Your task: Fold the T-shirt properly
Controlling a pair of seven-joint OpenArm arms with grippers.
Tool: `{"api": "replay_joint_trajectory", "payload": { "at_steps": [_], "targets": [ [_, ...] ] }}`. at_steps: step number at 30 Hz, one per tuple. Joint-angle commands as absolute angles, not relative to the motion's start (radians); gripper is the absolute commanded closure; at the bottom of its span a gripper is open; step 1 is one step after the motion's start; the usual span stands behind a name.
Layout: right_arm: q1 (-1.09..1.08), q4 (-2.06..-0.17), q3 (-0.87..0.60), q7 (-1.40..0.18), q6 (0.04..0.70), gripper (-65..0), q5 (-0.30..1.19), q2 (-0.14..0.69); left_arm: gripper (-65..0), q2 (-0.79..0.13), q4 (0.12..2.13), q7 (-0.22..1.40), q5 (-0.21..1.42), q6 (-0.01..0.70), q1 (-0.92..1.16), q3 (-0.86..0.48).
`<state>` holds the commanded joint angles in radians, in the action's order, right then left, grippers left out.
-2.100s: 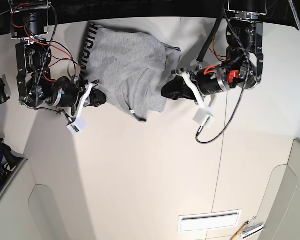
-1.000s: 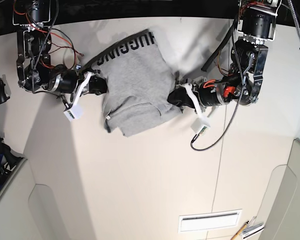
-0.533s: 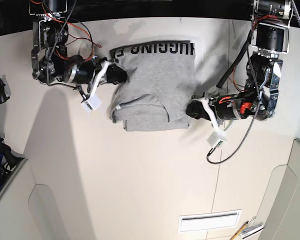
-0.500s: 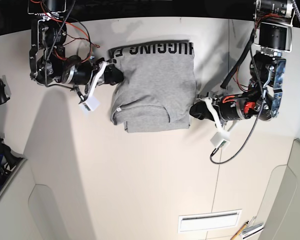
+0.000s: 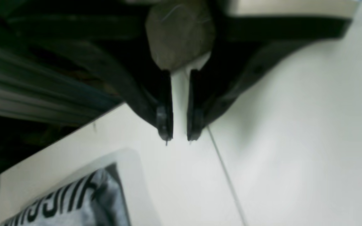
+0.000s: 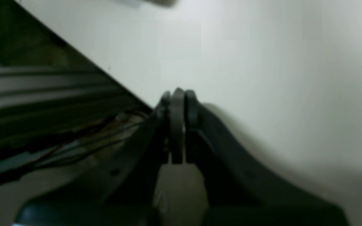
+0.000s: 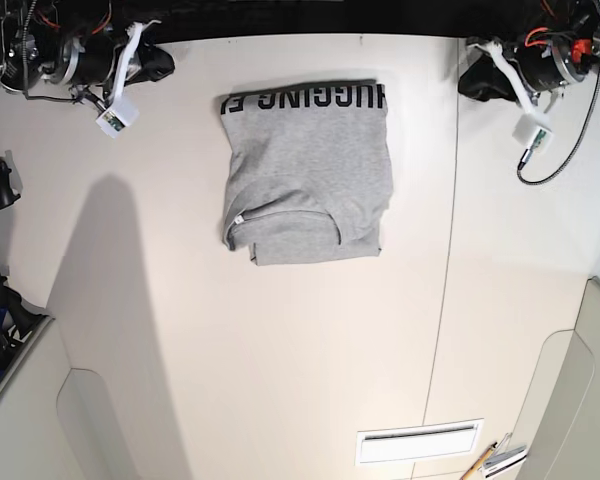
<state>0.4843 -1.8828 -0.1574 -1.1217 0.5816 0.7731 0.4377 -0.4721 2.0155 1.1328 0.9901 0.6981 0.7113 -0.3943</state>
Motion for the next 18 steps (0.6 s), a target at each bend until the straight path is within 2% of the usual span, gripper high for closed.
{"api": "replay_joint_trajectory", "payload": {
  "at_steps": [6, 13, 15, 18],
  "targets": [
    [0.617, -1.881, -0.104, -1.092, 0.584, 0.0, 0.775, 0.521, -9.5, -0.378, 2.012, 1.023, 0.851, 0.698, 0.968, -0.399],
    [0.652, -1.853, 0.158, -1.09, 0.584, 0.0, 0.738, 0.645, -9.6, -0.369, 1.847, 0.796, 0.5, 0.698, 1.153, -0.216],
    [0.653, -1.811, 0.226, -1.053, 0.583, 0.0, 0.678, 0.648, -12.5, -0.405, 1.728, 0.684, 0.394, 0.698, 1.145, -0.13],
    [0.651, -1.689, 0.331, -0.899, 0.583, 0.0, 0.555, 0.645, -23.6, -0.489, 1.484, 0.34, 0.253, 0.698, 1.092, 0.004]
  ]
}}
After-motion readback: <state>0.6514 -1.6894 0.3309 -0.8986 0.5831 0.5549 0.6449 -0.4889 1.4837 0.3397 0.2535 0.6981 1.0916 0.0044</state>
